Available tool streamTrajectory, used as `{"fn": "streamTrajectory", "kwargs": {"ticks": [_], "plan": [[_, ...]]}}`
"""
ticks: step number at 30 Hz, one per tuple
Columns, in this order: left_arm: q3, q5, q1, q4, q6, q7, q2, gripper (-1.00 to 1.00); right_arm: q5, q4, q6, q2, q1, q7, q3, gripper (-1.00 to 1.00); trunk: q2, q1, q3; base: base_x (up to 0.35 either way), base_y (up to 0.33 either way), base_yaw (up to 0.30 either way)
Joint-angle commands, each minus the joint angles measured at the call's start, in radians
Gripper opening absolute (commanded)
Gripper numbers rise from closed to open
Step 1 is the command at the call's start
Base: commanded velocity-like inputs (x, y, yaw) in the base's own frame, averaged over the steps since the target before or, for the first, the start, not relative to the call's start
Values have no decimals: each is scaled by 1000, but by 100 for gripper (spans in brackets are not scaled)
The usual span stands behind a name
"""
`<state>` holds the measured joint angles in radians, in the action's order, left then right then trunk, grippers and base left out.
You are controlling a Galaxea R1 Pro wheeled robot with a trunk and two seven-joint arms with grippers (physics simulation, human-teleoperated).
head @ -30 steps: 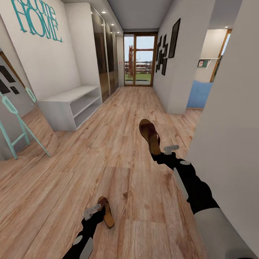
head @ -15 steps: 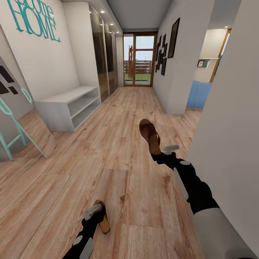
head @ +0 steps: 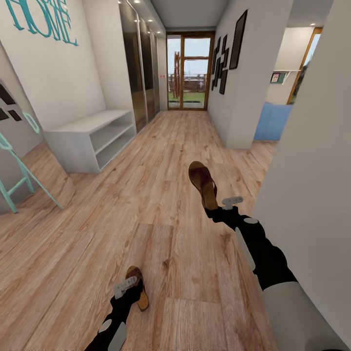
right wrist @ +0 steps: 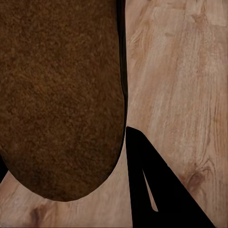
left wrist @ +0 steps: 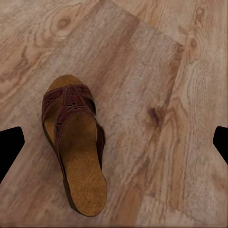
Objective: Pick up the two gym shoes and the two sandals from the corridor floor and place them onto the hallstand (shoe rack) in the corridor, making sure they are on the rack and not on the floor. Arrange them so the two gym shoes are next to each other and the two sandals are next to each other.
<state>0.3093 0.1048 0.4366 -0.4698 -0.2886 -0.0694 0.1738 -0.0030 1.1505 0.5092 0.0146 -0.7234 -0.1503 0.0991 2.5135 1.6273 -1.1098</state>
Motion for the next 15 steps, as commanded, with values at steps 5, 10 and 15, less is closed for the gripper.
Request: {"fn": "streamTrajectory", "kwargs": {"ticks": [5,10,15], "plan": [[4,10,1,0,-1,-7,1,100,-5,1,6,1,-1,2,1,-100,0,0,-8,0,0,0],[4,10,1,0,-1,-7,1,100,-5,1,6,1,-1,2,1,-100,0,0,-9,0,0,0],[4,10,1,0,-1,-7,1,100,-5,1,6,1,-1,2,1,-100,1,2,-25,0,0,0]]}}
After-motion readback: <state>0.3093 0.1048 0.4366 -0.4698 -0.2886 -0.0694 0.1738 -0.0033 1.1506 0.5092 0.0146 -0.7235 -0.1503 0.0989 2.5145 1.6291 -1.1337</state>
